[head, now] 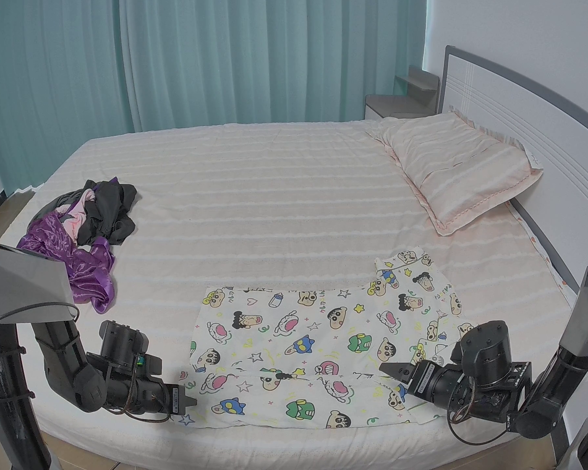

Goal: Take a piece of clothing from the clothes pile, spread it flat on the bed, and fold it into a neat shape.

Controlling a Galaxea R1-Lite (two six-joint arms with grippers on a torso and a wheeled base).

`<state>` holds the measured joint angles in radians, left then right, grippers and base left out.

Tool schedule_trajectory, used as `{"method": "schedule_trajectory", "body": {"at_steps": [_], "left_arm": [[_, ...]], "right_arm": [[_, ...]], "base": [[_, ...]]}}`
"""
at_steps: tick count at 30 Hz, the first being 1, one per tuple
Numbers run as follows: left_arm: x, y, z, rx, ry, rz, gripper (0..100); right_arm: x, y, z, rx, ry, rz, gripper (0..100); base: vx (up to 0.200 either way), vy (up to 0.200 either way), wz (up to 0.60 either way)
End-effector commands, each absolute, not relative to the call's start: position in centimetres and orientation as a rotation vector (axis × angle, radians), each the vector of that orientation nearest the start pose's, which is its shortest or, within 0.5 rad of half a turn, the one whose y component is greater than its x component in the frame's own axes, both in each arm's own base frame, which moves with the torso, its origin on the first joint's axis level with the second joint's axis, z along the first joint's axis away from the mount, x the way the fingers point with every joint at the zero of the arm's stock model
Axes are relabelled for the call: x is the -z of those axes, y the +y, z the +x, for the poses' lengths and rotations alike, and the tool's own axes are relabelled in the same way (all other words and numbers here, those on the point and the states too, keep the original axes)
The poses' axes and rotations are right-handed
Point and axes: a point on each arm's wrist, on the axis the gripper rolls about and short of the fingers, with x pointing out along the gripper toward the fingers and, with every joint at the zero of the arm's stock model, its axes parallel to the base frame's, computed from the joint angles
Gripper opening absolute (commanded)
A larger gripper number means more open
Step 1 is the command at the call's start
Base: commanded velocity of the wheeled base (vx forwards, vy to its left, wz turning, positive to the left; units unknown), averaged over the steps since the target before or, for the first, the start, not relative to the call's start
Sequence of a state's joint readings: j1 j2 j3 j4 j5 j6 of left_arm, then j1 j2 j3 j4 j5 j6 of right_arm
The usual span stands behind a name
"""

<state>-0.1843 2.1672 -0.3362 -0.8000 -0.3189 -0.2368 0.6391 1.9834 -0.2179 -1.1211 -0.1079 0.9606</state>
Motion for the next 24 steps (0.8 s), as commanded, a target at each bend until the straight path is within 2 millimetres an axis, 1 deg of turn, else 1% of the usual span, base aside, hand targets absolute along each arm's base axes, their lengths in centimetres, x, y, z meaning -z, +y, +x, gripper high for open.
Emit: {"method": "schedule_trajectory", "body": {"at_steps": [1, 4, 6, 7, 8, 10, 11, 13, 15, 16, 17, 18, 19, 20, 21, 22, 24], "left_arm": [[2.7, -5.2, 24.1, 0.330, 1.095, -0.283, 100], [2.6, -5.0, 24.1, 0.326, 1.093, -0.285, 100], [2.2, -5.0, 24.2, 0.328, 1.073, -0.288, 100], [2.2, -5.0, 24.2, 0.328, 1.073, -0.288, 100], [1.5, -4.7, 24.3, 0.321, 1.041, -0.301, 100], [1.0, -4.5, 24.5, 0.321, 1.017, -0.307, 100], [0.7, -4.4, 24.7, 0.318, 1.000, -0.312, 100], [0.4, -4.2, 25.0, 0.316, 0.980, -0.317, 100], [0.0, -4.0, 25.2, 0.310, 0.962, -0.324, 100], [0.0, -4.0, 25.2, 0.310, 0.962, -0.324, 100], [-0.5, -3.4, 25.4, 0.292, 0.937, -0.345, 100], [-0.6, -3.4, 25.4, 0.291, 0.935, -0.347, 100], [-0.7, -3.1, 25.8, 0.284, 0.923, -0.362, 100], [-0.7, -3.1, 25.8, 0.284, 0.923, -0.362, 100], [-0.8, -2.8, 26.4, 0.274, 0.911, -0.394, 100], [-0.9, -2.9, 26.5, 0.275, 0.909, -0.401, 100], [-0.8, -3.0, 27.2, 0.268, 0.907, -0.446, 100]], "right_arm": [[-2.8, 14.2, 19.6, -0.174, 0.787, 0.672, 100], [-3.3, 13.6, 19.9, -0.161, 0.758, 0.680, 100], [-3.7, 12.8, 20.2, -0.142, 0.729, 0.683, 100], [-3.7, 12.8, 20.2, -0.142, 0.729, 0.683, 100], [-3.8, 11.3, 20.8, -0.104, 0.709, 0.643, 100], [-3.4, 9.8, 21.0, -0.069, 0.712, 0.600, 100], [-3.1, 8.6, 21.0, -0.075, 0.729, 0.575, 100], [-2.8, 6.7, 20.8, -0.121, 0.775, 0.553, 100], [-2.6, 5.0, 20.8, -0.145, 0.797, 0.547, 100], [-2.6, 5.0, 20.8, -0.145, 0.797, 0.547, 100], [-2.2, 3.1, 20.9, -0.147, 0.805, 0.531, 100], [-2.2, 3.1, 20.9, -0.147, 0.807, 0.529, 100], [-1.8, 2.2, 21.1, -0.147, 0.817, 0.523, 100], [-1.8, 2.2, 21.1, -0.147, 0.817, 0.523, 100], [-1.2, 2.1, 21.1, -0.168, 0.847, 0.516, 100], [-1.1, 2.1, 21.1, -0.170, 0.850, 0.517, 100], [-0.4, 1.9, 21.4, -0.173, 0.876, 0.513, 100]], "base": [[0.000, 0.000, 0.00], [0.000, 0.000, 0.00], [0.000, 0.000, 0.00], [0.000, 0.000, 0.00], [0.000, 0.000, 0.00], [0.000, 0.000, 0.00], [0.000, 0.000, 0.00], [0.000, 0.000, 0.00], [0.000, 0.000, 0.00], [0.000, 0.000, 0.00], [0.000, 0.000, 0.00], [0.000, 0.000, 0.00], [0.000, 0.000, 0.00], [0.000, 0.000, 0.00], [0.000, 0.000, 0.00], [0.000, 0.000, 0.00], [0.000, 0.000, 0.00]]}}
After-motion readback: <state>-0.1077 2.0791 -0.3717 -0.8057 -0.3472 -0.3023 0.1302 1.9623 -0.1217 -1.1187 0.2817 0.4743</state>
